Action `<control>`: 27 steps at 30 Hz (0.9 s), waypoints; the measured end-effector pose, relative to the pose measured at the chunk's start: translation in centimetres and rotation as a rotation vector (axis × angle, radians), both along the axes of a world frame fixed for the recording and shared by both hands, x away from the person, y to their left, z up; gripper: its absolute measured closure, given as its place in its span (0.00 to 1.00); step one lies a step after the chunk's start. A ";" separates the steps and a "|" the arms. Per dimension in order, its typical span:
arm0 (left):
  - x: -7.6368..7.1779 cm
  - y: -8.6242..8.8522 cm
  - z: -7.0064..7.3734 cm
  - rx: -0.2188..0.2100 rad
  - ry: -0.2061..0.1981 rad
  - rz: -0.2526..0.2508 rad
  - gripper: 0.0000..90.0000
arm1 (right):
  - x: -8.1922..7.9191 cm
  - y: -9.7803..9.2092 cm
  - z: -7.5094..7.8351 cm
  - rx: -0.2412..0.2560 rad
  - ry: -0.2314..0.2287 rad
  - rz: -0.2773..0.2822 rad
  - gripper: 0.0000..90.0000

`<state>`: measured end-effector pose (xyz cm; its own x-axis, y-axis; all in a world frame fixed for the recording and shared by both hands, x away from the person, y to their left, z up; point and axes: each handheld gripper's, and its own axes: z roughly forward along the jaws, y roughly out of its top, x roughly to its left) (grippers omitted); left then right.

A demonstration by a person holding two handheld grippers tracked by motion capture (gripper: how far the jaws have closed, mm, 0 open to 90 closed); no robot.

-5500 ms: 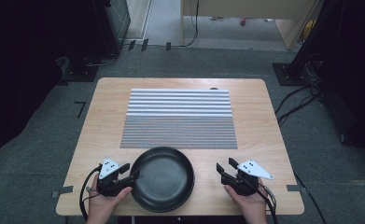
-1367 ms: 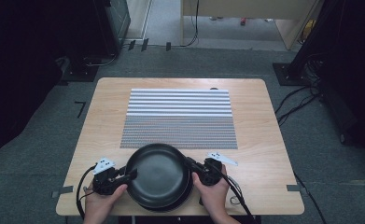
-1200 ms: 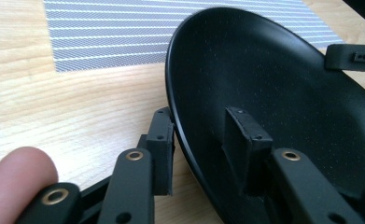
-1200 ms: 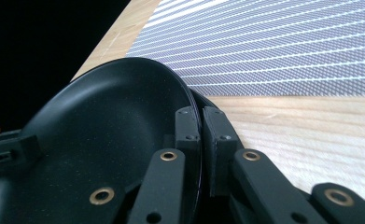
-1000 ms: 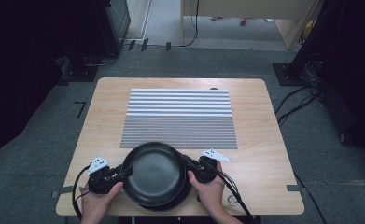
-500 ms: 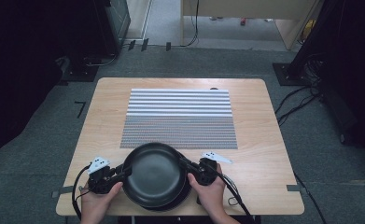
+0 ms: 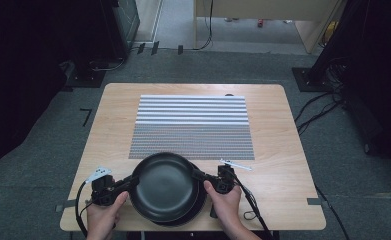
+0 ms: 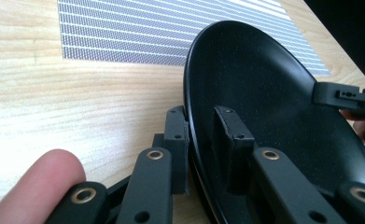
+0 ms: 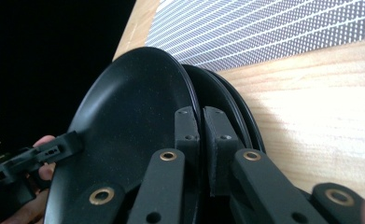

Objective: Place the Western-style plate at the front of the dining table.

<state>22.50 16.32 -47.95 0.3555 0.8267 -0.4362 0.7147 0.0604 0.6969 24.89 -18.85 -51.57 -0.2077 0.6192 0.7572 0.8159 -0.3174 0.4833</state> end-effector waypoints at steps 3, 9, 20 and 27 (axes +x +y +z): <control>0.1 -0.2 0.3 0.005 -0.002 0.002 0.86 | 0.0 -0.1 0.1 0.000 0.007 0.004 0.95; 0.7 -0.5 0.8 0.000 0.007 -0.007 0.86 | 0.1 -0.7 0.4 0.018 0.030 -0.001 0.94; 2.4 -2.0 1.6 -0.003 0.013 -0.031 0.86 | 0.7 -2.1 1.2 0.034 0.037 -0.023 0.94; 3.9 -2.8 2.5 -0.010 0.008 -0.040 0.86 | 1.8 -2.9 2.3 0.026 0.020 -0.040 0.94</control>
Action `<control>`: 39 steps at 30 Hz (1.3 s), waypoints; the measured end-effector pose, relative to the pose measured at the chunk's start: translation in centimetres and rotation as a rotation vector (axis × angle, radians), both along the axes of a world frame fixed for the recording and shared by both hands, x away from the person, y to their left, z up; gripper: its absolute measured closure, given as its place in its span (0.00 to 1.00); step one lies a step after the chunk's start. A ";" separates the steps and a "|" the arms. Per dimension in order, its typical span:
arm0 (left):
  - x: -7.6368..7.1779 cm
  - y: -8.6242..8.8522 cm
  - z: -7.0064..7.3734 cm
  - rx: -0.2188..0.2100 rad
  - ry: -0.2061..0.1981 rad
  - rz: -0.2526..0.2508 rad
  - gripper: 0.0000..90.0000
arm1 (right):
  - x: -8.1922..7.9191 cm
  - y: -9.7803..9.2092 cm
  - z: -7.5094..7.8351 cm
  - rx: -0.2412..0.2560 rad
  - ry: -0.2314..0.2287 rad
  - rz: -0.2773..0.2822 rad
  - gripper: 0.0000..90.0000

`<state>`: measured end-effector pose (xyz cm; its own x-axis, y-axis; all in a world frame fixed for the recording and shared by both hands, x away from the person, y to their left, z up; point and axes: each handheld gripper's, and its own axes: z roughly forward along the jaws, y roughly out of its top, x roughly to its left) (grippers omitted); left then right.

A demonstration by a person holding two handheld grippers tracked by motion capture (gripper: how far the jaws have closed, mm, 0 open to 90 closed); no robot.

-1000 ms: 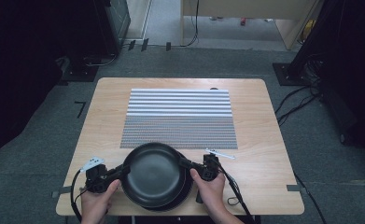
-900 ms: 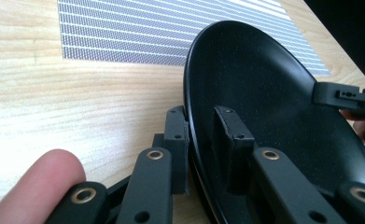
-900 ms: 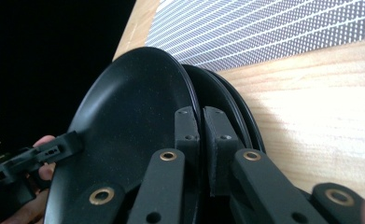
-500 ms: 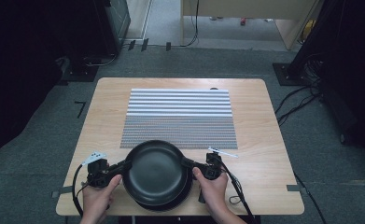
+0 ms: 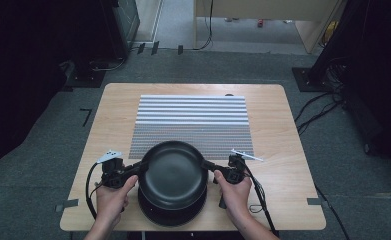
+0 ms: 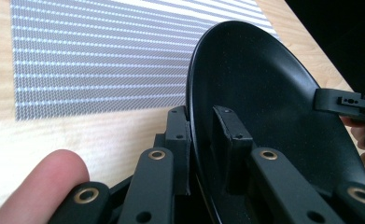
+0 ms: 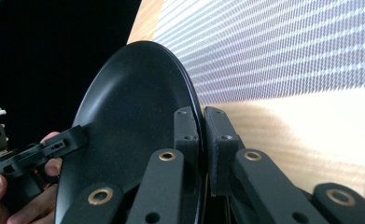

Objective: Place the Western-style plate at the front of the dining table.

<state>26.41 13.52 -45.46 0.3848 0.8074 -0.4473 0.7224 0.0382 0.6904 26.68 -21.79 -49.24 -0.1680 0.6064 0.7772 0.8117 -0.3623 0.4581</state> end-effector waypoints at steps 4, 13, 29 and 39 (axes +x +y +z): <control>1.0 -0.5 0.5 -0.010 -0.004 -0.007 0.86 | 0.7 -0.5 0.6 -0.005 -0.006 -0.008 0.94; 3.6 -1.5 1.6 -0.017 -0.001 -0.026 0.86 | 2.7 -1.6 1.9 0.001 -0.013 -0.040 0.94; 7.8 -3.1 2.5 -0.029 0.014 -0.041 0.87 | 5.9 -3.1 2.9 -0.009 -0.020 -0.087 0.94; 11.1 -4.2 2.2 -0.031 0.043 -0.046 0.87 | 8.0 -3.7 2.7 -0.025 -0.015 -0.124 0.94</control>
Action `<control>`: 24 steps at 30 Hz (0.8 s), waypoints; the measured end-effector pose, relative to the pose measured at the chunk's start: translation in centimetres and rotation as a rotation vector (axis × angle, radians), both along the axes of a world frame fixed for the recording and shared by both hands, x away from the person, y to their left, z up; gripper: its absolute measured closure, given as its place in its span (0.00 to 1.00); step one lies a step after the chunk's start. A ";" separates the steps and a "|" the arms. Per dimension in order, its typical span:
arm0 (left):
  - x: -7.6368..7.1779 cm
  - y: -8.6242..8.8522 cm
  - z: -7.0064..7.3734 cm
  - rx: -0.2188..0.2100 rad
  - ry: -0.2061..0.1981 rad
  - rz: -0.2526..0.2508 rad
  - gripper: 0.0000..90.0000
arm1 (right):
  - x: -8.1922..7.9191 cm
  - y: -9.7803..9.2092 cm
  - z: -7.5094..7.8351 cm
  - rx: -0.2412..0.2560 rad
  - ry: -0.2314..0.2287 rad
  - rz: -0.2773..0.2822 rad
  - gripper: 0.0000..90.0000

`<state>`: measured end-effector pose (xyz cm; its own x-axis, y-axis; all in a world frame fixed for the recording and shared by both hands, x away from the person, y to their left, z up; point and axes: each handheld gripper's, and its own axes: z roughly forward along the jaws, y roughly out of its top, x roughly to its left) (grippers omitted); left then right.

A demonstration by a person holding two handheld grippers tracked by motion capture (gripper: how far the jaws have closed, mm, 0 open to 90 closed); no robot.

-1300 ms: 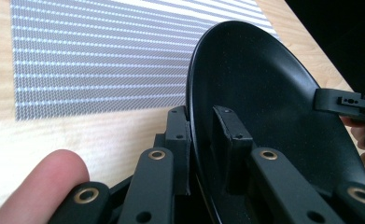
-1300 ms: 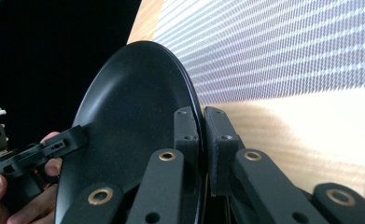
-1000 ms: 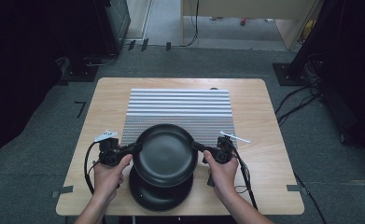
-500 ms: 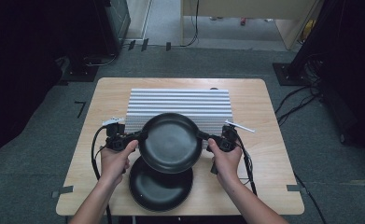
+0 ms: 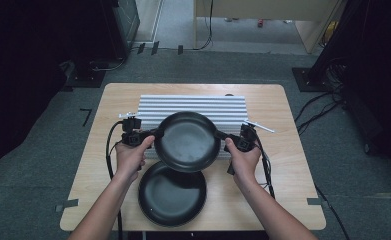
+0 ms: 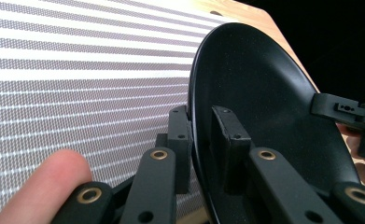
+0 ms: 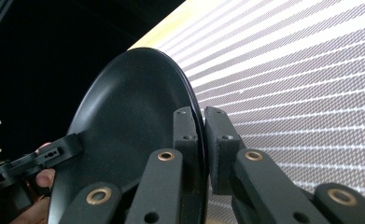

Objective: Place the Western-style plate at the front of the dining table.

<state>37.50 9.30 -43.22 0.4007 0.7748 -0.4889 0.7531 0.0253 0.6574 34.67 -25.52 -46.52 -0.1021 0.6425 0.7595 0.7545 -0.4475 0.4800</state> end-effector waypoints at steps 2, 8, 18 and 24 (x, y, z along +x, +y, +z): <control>0.6 -0.3 -0.2 0.004 0.006 -0.003 0.87 | 0.5 -0.2 -0.2 -0.007 0.004 -0.008 0.93; 2.0 -1.1 -0.6 0.028 0.020 -0.012 0.87 | 1.5 -0.7 -0.6 -0.012 0.014 -0.026 0.93; 4.1 -2.1 -0.6 0.047 0.033 -0.008 0.87 | 3.1 -1.1 -1.1 -0.013 0.023 -0.063 0.92; 5.2 -2.9 -0.9 0.066 0.051 -0.020 0.87 | 3.7 -1.6 -1.8 -0.020 0.037 -0.082 0.92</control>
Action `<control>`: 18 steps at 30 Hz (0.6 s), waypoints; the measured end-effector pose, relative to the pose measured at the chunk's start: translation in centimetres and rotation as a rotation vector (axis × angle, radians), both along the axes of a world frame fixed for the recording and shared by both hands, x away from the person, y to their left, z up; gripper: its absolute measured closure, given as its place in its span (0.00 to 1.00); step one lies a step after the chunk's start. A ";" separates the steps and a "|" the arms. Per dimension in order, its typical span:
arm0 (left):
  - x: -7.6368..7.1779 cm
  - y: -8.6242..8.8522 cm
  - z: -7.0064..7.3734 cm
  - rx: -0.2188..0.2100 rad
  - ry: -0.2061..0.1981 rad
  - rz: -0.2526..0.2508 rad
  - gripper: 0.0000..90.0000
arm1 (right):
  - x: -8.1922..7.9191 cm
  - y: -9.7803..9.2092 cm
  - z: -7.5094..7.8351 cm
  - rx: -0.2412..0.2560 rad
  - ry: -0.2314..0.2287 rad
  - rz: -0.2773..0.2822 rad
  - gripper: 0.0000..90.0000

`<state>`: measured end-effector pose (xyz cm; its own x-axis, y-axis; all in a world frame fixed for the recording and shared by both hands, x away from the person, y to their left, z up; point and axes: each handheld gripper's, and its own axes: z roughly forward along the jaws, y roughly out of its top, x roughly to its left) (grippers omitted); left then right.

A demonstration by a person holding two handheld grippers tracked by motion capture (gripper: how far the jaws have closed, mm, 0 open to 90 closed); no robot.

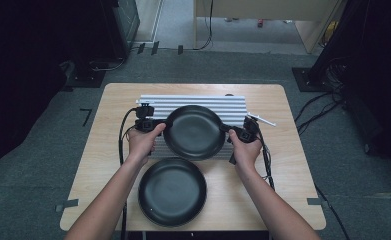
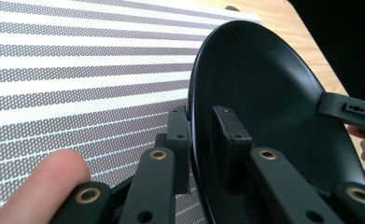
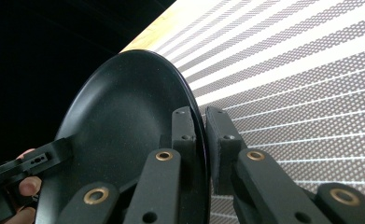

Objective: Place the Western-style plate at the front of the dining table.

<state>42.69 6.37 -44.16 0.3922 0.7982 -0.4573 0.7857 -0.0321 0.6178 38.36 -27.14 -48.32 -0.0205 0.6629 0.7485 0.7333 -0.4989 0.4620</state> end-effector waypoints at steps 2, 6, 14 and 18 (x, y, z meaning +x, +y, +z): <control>0.2 -0.1 -0.2 -0.001 0.002 0.003 0.87 | 0.1 -0.1 -0.1 0.001 0.002 -0.005 0.92; 1.1 -0.5 -0.8 0.004 0.024 0.005 0.87 | 0.5 -0.2 -0.6 -0.011 0.006 -0.020 0.92; 2.9 -0.6 -2.1 -0.013 0.050 0.005 0.87 | 1.3 -0.2 -1.2 -0.025 0.016 -0.042 0.92; 3.6 -0.8 -2.3 0.000 0.049 -0.001 0.87 | 1.7 -0.1 -1.8 -0.026 0.030 -0.056 0.92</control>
<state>46.30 5.58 -46.51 0.3698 0.7980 -0.4758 0.8152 -0.0329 0.5783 40.02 -27.26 -50.07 0.0394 0.6819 0.7304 0.7181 -0.5277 0.4538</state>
